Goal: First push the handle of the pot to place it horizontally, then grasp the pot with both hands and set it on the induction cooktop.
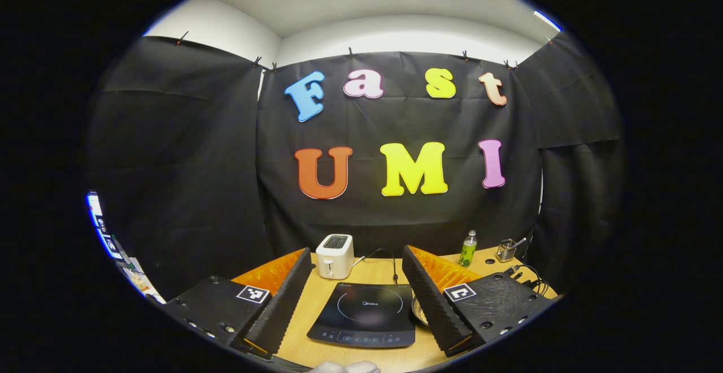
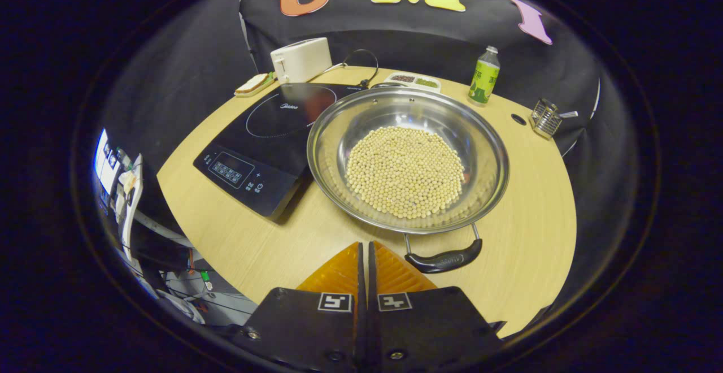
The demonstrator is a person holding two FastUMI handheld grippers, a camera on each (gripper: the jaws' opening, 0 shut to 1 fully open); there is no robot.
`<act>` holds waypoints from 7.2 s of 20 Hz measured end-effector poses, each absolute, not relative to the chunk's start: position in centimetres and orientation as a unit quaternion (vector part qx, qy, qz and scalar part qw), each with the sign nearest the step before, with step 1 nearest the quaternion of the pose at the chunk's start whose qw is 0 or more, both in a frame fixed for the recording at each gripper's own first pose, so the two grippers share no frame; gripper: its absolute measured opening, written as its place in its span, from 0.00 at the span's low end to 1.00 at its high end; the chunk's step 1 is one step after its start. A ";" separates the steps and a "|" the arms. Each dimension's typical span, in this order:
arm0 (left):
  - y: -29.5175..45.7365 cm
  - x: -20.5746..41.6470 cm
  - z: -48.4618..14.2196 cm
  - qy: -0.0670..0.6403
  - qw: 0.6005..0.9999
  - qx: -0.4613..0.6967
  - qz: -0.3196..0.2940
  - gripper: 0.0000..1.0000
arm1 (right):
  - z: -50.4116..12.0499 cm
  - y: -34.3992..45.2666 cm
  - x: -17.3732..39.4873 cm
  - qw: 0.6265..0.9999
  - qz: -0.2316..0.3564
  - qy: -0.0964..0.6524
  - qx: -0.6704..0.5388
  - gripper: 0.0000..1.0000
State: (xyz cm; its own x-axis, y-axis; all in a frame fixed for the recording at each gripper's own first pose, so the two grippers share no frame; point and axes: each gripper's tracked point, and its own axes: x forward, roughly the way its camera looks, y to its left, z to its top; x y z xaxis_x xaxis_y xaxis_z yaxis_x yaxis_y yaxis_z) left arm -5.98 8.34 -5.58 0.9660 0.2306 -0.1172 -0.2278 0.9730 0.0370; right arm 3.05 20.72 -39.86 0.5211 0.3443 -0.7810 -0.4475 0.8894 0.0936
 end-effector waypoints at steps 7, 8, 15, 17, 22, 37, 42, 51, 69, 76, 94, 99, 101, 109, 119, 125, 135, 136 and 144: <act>9.0 -6.4 -5.5 0.069 0.988 0.013 0.135 0.96 | -40.8 19.8 4.2 0.867 0.221 0.444 -0.051 0.04; 8.9 -6.4 -5.5 0.070 0.988 0.013 0.134 0.96 | -41.0 19.8 4.3 0.866 0.223 0.446 -0.040 0.00; 7.4 -5.6 -5.6 0.078 0.988 0.002 0.131 0.96 | -41.2 17.3 5.3 0.865 0.217 0.451 -0.029 0.00; 7.3 -5.5 -5.6 0.079 0.988 0.006 0.135 0.96 | -41.1 16.5 5.4 0.865 0.217 0.452 -0.025 0.00; 6.6 -5.3 -5.9 0.087 0.984 0.005 0.156 0.96 | -41.1 14.9 5.8 0.861 0.231 0.452 -0.026 0.00; 0.3 -5.8 -7.0 0.121 0.965 0.008 0.234 0.96 | -41.7 8.0 11.0 0.849 0.273 0.451 -0.018 0.04; -0.6 -5.8 -7.1 0.123 0.959 0.006 0.257 0.96 | -41.8 5.9 13.9 0.852 0.277 0.444 -0.028 0.04; -0.5 -4.9 -7.6 0.128 0.954 0.013 0.272 0.96 | -42.2 4.1 17.2 0.855 0.278 0.434 -0.059 0.04; 0.5 -3.2 -8.8 0.131 0.960 0.017 0.248 0.96 | -42.1 2.1 17.8 0.867 0.234 0.433 -0.076 0.04; 0.7 -2.1 -9.6 0.128 0.970 0.020 0.205 0.96 | -40.1 0.2 16.5 0.893 0.184 0.406 -0.066 0.04; -0.9 2.8 -19.5 0.193 0.981 -0.029 0.002 0.97 | -33.7 0.0 9.7 0.941 0.068 0.332 0.011 1.00; -2.1 4.7 -26.1 0.250 0.967 -0.046 -0.008 0.96 | -34.9 1.0 11.4 0.938 0.065 0.340 0.033 1.00; -3.2 6.1 -28.5 0.273 0.961 -0.037 -0.009 0.96 | -35.6 1.4 13.2 0.934 0.070 0.347 0.038 0.98; -5.7 10.5 -38.6 0.371 0.928 -0.032 0.013 0.96 | -39.1 2.1 21.2 0.917 0.103 0.384 0.019 1.00; -4.9 12.8 -43.6 0.424 0.905 -0.005 0.039 0.88 | -43.1 3.3 24.7 0.886 0.136 0.443 0.007 0.91; -5.2 12.9 -43.6 0.444 0.894 -0.019 0.053 0.73 | -43.6 3.0 24.1 0.866 0.107 0.488 -0.011 0.69; -5.2 12.8 -43.1 0.476 0.877 -0.035 0.054 0.57 | -42.6 3.3 23.7 0.869 0.099 0.484 0.016 0.59; -5.1 12.8 -42.7 0.472 0.880 -0.033 0.054 0.57 | -42.1 3.3 23.4 0.872 0.102 0.479 0.013 0.58; -2.1 12.8 -39.2 0.435 0.900 -0.012 0.019 0.57 | -38.0 4.9 20.2 0.886 0.079 0.457 0.031 0.58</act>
State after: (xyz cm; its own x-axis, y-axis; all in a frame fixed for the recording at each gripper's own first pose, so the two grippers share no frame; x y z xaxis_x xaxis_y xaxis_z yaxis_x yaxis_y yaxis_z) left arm 12.75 -2.10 -39.21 0.6201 0.0225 -0.7842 -0.0443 0.9990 -0.0063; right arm 20.24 4.90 -37.96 0.5705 0.1683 -0.8039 -0.1110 0.9856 0.1275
